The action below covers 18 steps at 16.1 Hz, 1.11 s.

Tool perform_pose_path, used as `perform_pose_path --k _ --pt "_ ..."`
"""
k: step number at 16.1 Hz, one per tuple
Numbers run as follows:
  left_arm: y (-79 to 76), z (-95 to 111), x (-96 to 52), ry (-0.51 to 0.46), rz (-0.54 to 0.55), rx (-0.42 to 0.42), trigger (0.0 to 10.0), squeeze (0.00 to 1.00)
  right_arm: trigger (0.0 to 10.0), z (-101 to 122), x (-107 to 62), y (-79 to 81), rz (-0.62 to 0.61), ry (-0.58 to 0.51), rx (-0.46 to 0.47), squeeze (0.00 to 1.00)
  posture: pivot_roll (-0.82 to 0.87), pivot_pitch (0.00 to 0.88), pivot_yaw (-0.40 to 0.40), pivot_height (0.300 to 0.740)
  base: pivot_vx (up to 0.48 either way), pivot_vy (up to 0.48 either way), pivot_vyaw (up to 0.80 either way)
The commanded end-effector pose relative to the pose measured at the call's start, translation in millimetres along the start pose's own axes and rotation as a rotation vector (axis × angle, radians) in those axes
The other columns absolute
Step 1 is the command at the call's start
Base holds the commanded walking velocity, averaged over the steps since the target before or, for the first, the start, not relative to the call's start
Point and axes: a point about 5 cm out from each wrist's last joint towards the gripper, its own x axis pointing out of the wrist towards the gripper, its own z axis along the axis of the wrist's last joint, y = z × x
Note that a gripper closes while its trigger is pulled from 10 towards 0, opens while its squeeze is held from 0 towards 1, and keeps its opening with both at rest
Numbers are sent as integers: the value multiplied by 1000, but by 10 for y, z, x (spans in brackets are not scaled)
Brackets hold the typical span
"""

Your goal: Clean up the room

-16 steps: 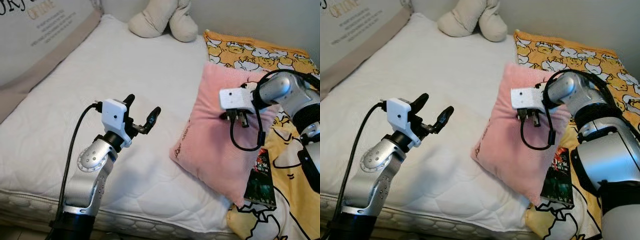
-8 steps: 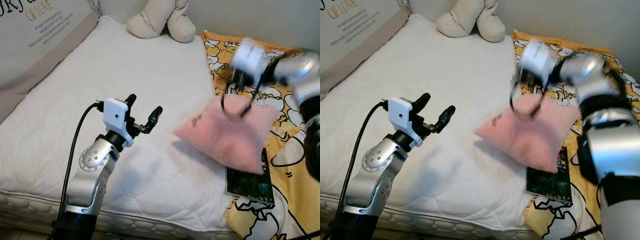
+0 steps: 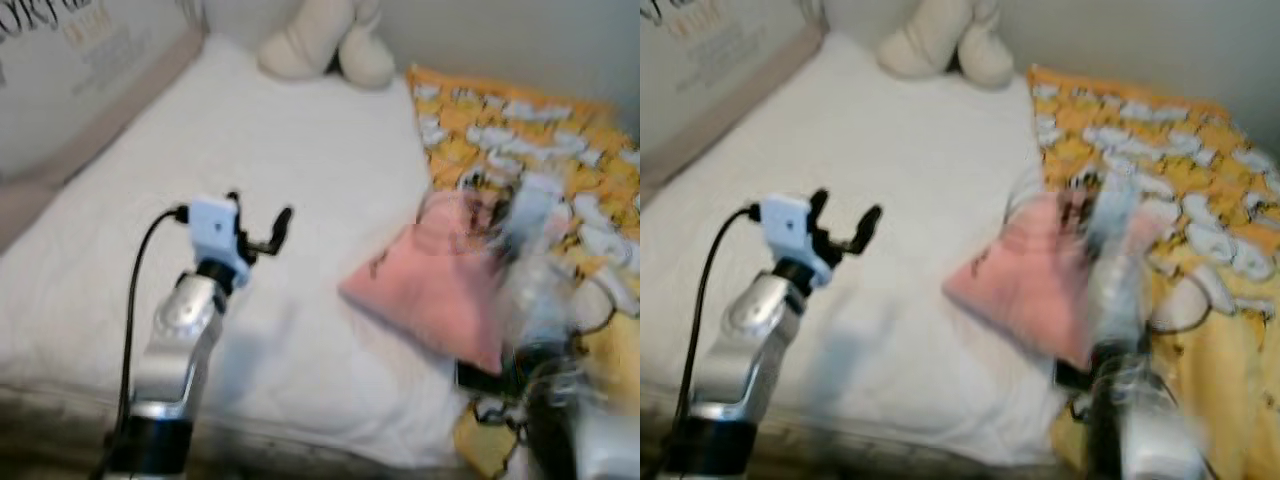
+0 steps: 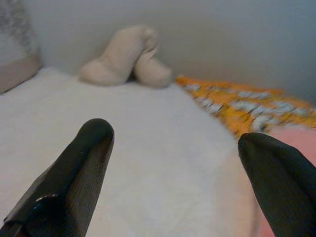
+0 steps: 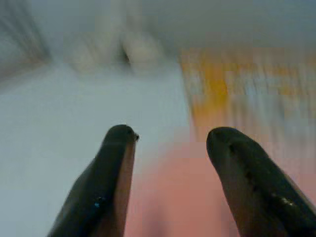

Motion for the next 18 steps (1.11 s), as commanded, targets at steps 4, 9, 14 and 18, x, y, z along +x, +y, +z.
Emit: perform_pose_path --k 4,9,14,18 --pt "123 -98 58 35 115 55 10000 314 10000 190 -374 -60 -117 -257 -102 1000 -19 0 -58 740 0 0 0" --pt "124 -94 61 12 112 57 10000 1000 10000 275 -572 6 -117 -295 -96 1000 -11 0 -67 740 0 0 0" --pt "-55 -216 130 52 7 66 10000 0 10000 208 -484 169 -40 -181 -109 0 -33 0 -22 720 0 0 0" --pt "-211 -222 254 54 -2 50 10000 0 10000 201 -441 136 -41 -156 -114 0 -54 0 -3 696 0 0 0"
